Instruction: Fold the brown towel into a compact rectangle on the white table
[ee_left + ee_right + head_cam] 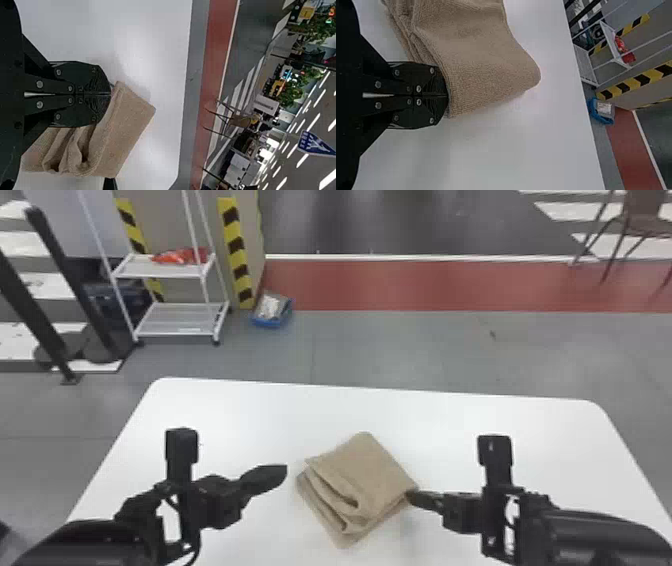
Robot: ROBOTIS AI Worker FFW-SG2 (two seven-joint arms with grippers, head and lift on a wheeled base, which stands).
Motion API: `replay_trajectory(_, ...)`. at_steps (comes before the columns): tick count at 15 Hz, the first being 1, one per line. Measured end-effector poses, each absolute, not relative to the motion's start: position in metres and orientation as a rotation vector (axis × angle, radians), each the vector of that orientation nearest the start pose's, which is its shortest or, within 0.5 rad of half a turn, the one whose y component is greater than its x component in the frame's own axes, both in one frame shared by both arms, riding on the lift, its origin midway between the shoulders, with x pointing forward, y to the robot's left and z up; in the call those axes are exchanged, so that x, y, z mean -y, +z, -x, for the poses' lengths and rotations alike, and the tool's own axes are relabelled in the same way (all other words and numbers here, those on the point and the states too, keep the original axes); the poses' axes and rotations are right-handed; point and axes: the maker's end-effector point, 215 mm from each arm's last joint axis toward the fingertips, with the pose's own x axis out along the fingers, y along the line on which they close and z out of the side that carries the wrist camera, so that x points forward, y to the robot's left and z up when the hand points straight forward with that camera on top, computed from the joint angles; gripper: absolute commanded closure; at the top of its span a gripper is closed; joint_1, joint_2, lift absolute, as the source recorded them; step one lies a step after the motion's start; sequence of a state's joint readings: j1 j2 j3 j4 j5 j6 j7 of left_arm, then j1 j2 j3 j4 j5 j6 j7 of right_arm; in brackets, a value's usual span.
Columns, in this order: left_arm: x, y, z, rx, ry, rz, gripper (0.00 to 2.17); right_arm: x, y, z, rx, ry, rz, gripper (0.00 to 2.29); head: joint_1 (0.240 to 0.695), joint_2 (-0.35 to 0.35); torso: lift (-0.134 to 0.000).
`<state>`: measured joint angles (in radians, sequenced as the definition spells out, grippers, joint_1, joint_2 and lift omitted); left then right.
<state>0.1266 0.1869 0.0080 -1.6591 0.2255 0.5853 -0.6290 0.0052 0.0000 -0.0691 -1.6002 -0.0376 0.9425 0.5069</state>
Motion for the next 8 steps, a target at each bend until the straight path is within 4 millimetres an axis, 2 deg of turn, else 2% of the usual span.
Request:
replay_trajectory(4, -0.156, -0.495, -0.470, -0.589, -0.623, 0.229, 1.83, 0.150, -0.540, -0.508, -0.848, 0.408, -0.279, 1.68, 0.695, 0.006, 0.000)
replay_trajectory(5, -0.157, -0.496, -0.471, -0.590, -0.621, 0.227, 1.83, 0.147, -0.538, -0.509, -0.836, 0.426, -0.299, 1.68, 0.695, 0.008, 0.000)
replay_trajectory(7, -0.158, -0.499, -0.477, -0.589, -0.617, 0.225, 1.83, 0.145, -0.539, -0.494, -0.837, 0.460, -0.387, 1.68, 0.695, 0.015, 0.000)
replay_trajectory(8, -0.159, -0.502, -0.482, -0.590, -0.615, 0.224, 1.83, 0.151, -0.538, -0.484, -0.841, 0.457, -0.435, 1.68, 0.695, 0.011, 0.000)
